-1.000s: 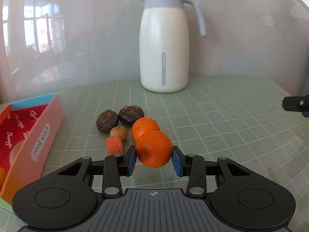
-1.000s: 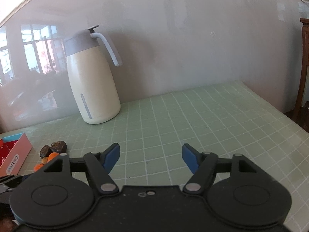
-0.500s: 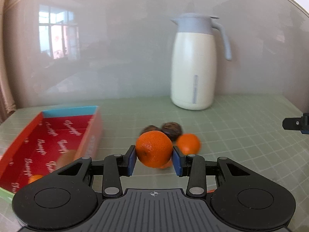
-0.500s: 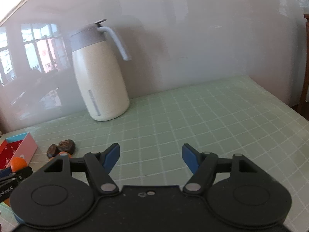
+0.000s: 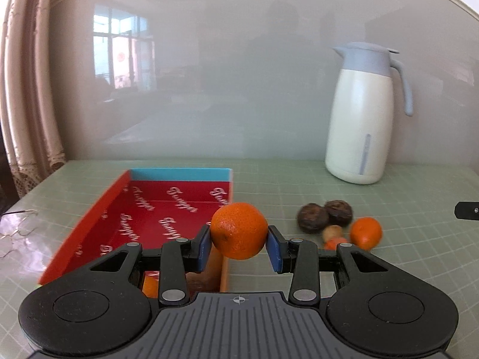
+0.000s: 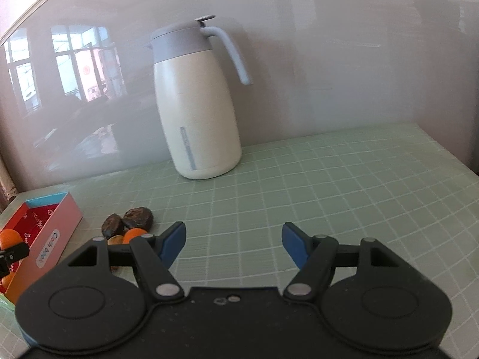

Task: Organize fruits
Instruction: 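Carry the orange with the left gripper into the red box and release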

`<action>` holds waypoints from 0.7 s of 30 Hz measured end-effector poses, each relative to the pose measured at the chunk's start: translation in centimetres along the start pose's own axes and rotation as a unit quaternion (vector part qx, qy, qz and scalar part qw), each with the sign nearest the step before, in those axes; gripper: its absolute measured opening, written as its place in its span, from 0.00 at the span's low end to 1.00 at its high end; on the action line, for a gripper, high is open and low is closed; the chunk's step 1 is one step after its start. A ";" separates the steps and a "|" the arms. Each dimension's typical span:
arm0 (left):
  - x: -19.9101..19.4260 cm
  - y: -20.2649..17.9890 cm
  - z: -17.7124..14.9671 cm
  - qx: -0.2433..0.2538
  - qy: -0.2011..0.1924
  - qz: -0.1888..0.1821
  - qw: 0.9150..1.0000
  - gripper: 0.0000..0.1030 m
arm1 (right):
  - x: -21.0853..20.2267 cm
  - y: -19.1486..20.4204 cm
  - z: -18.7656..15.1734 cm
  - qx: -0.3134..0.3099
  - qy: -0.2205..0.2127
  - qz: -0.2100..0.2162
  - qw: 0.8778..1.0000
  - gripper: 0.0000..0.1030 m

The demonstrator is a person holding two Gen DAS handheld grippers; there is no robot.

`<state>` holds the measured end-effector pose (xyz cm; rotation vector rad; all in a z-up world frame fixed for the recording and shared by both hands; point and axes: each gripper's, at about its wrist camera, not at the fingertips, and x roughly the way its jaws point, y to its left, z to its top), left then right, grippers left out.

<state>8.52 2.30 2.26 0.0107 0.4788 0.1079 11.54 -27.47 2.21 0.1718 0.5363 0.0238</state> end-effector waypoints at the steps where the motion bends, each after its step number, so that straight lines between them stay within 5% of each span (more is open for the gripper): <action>1: 0.0 0.3 0.0 -0.002 0.000 0.002 1.000 0.38 | 0.1 0.3 0.0 -0.002 0.001 0.001 1.000 0.69; 21: 0.9 8.2 -1.3 -0.040 0.016 0.071 0.997 0.38 | 1.6 5.1 -0.8 -0.024 0.015 0.031 0.999 0.69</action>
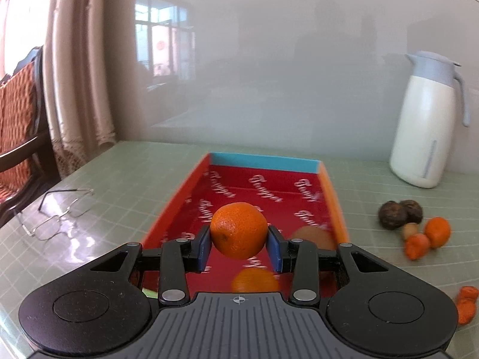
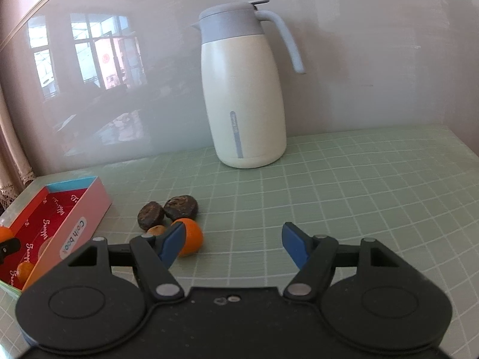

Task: Organize fruits
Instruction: 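Carry the orange with the left gripper into the red box and release, then move the right gripper to a dark brown round fruit and grasp it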

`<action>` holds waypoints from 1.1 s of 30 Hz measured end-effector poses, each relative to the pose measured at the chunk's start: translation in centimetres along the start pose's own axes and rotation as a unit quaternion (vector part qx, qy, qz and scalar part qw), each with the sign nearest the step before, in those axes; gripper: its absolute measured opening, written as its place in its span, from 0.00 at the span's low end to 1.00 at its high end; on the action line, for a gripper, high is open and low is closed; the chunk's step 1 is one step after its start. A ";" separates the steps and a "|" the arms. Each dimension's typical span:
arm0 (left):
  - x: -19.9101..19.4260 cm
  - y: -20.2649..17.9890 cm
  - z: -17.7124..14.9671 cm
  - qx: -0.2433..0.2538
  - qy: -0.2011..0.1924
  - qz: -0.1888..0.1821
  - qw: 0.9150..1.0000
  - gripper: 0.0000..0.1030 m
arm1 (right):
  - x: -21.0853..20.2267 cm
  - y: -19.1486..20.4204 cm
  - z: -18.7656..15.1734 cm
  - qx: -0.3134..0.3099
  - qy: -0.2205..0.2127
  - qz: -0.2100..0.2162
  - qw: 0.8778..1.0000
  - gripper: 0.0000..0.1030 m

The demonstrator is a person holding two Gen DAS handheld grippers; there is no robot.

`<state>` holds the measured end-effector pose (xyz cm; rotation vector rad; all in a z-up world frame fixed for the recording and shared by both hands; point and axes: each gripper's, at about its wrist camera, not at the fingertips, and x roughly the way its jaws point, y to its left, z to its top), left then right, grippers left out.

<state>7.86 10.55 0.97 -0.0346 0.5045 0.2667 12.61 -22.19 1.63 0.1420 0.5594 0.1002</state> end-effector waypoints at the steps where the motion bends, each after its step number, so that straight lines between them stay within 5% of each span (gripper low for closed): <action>1: 0.2 0.3 0.0 -0.002 0.001 0.004 1.000 0.38 | 0.0 0.1 0.0 -0.001 0.000 0.000 1.000 0.69; 10: 1.6 2.0 -0.4 -0.026 0.021 0.021 0.999 0.41 | -0.1 -0.5 -0.2 -0.001 0.002 -0.008 1.000 0.69; 14: 1.0 1.4 -0.4 -0.016 0.005 0.027 0.999 0.71 | -0.3 -0.9 -0.3 0.000 0.002 -0.011 1.000 0.69; 21: -0.7 0.1 -0.1 0.002 -0.036 0.039 0.999 0.98 | -0.5 -1.7 -0.2 0.005 0.000 -0.014 1.000 0.69; 33: -2.0 -1.4 -0.1 0.022 -0.061 0.043 0.997 1.00 | -0.8 -2.3 -0.1 0.011 -0.004 -0.016 1.000 0.69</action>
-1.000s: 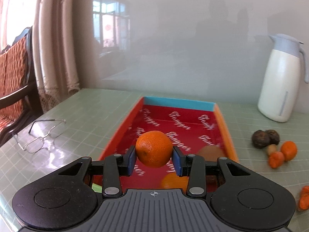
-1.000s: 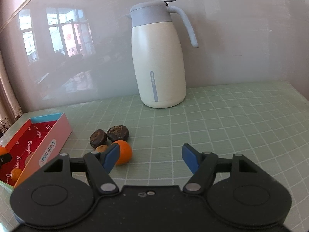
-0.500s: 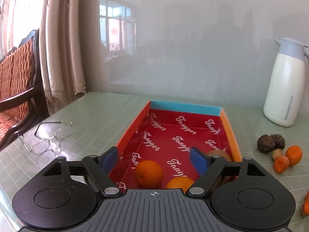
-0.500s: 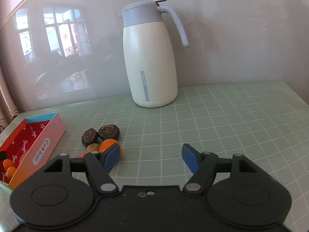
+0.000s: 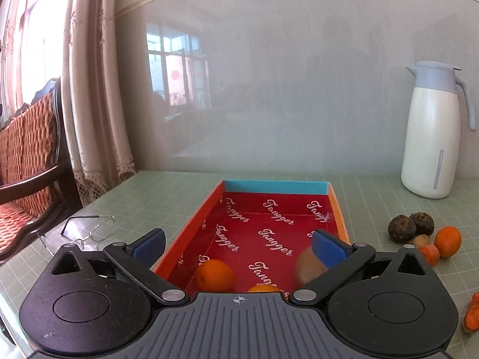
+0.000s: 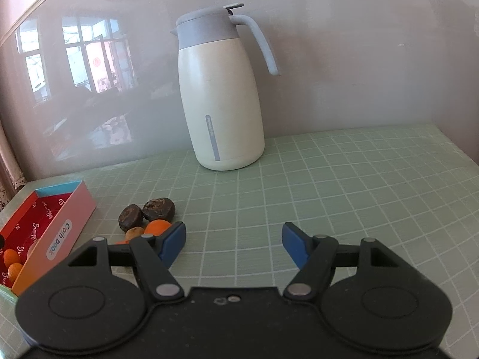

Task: Organize fruits
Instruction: 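Move the right gripper to a dark brown round fruit and grasp it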

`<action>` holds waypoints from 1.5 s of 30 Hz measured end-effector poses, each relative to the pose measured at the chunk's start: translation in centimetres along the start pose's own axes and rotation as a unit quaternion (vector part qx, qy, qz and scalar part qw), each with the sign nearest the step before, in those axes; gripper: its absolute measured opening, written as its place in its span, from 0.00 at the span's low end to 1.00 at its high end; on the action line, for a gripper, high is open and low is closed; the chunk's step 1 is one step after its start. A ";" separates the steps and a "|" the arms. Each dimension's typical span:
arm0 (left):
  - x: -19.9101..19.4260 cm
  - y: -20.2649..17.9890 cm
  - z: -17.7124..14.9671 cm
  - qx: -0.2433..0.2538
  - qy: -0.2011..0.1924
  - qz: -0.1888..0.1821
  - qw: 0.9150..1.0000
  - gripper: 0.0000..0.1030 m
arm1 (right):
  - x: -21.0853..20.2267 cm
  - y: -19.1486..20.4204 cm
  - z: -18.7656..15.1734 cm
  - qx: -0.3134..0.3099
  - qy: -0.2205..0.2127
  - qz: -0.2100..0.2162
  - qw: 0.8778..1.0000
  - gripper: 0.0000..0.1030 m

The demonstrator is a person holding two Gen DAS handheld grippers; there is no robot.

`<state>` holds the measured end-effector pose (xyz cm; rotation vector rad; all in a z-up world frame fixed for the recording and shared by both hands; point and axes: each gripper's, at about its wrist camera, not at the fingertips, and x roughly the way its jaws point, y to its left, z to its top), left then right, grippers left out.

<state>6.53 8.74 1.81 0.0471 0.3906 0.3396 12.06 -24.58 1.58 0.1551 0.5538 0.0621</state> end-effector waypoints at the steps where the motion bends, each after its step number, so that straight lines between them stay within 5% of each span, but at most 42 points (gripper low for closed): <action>1: 0.0 0.1 0.0 -0.001 0.001 -0.003 1.000 1.00 | 0.1 0.1 0.0 -0.001 0.001 0.001 1.000 0.69; 9: 0.4 0.9 -0.4 0.008 0.006 0.024 1.000 1.00 | 1.2 3.1 0.3 -0.040 -0.008 0.006 0.999 0.71; 20: 0.9 6.2 -0.7 -0.047 0.000 0.073 0.996 1.00 | 3.9 6.7 1.1 -0.084 -0.015 0.012 0.996 0.77; 31: 2.2 9.2 -1.2 -0.075 0.004 0.117 0.990 1.00 | 8.2 8.2 1.4 -0.110 0.010 0.004 0.994 0.80; 45: 4.3 13.3 -2.3 -0.129 0.044 0.156 0.978 1.00 | 12.9 9.5 1.2 -0.146 0.070 -0.002 0.987 0.72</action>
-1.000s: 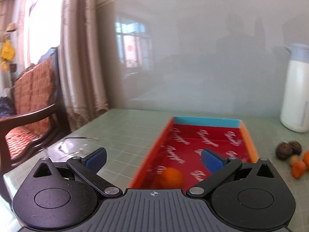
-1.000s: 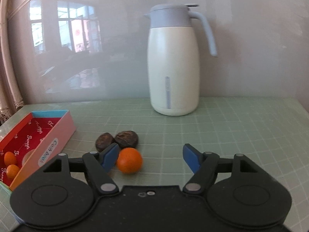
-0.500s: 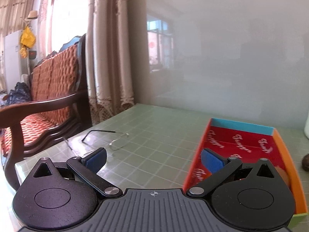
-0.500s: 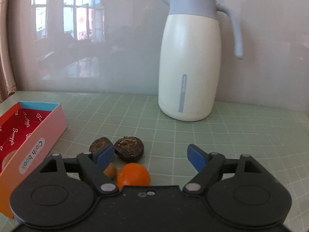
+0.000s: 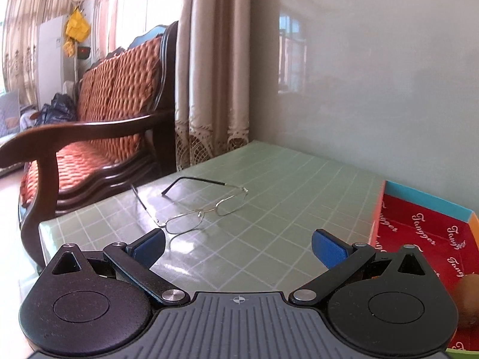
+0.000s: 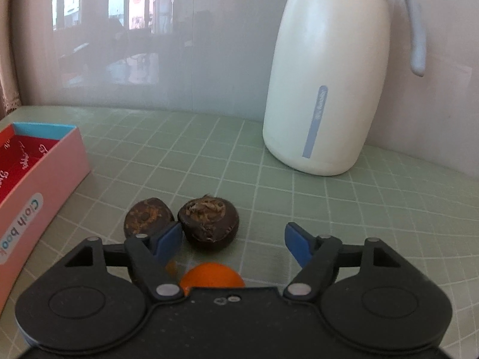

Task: Organize fruits
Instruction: 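Move the right gripper to a dark brown round fruit and grasp it, then carry the dark brown fruit with the right gripper into the box, release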

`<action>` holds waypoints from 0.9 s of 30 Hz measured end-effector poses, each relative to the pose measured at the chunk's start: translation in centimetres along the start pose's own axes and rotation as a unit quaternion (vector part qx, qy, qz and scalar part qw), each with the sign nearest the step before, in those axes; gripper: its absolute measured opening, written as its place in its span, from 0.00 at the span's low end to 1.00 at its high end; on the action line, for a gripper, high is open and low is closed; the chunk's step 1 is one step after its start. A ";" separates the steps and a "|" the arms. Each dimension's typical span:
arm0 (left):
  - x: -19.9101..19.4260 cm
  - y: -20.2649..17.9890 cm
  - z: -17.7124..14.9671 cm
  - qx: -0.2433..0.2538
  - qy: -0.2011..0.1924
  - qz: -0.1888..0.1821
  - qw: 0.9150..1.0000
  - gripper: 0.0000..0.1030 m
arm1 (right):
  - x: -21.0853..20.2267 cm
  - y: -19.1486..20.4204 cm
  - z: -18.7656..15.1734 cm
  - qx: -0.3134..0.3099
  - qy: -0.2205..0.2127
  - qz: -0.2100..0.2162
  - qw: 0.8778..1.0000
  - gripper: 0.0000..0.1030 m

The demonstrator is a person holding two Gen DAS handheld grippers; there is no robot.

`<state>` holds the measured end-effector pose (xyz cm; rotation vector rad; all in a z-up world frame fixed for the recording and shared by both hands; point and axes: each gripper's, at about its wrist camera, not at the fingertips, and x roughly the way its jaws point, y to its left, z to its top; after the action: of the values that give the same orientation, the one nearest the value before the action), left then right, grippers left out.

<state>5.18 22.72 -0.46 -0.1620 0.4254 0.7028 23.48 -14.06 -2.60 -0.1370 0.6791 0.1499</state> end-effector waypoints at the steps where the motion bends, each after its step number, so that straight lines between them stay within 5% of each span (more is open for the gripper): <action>1: 0.1 0.1 0.0 -0.002 0.000 0.000 1.000 1.00 | 0.3 0.0 0.0 0.002 0.003 0.002 1.000 0.72; 5: 0.2 0.7 -0.1 -0.005 0.001 0.003 1.000 1.00 | 1.1 0.2 0.4 0.003 0.011 0.003 1.000 0.67; 8: 0.3 1.2 -0.1 -0.011 0.002 0.002 1.000 1.00 | 1.2 0.2 0.7 0.009 0.015 0.018 1.000 0.43; 27: -0.5 0.7 -0.1 0.001 0.003 -0.005 1.000 1.00 | -4.2 0.6 1.3 -0.001 -0.031 0.042 0.999 0.42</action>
<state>4.36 22.95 -0.35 -0.1652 0.4302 0.6922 20.94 -13.67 1.04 -0.1047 0.6228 0.2353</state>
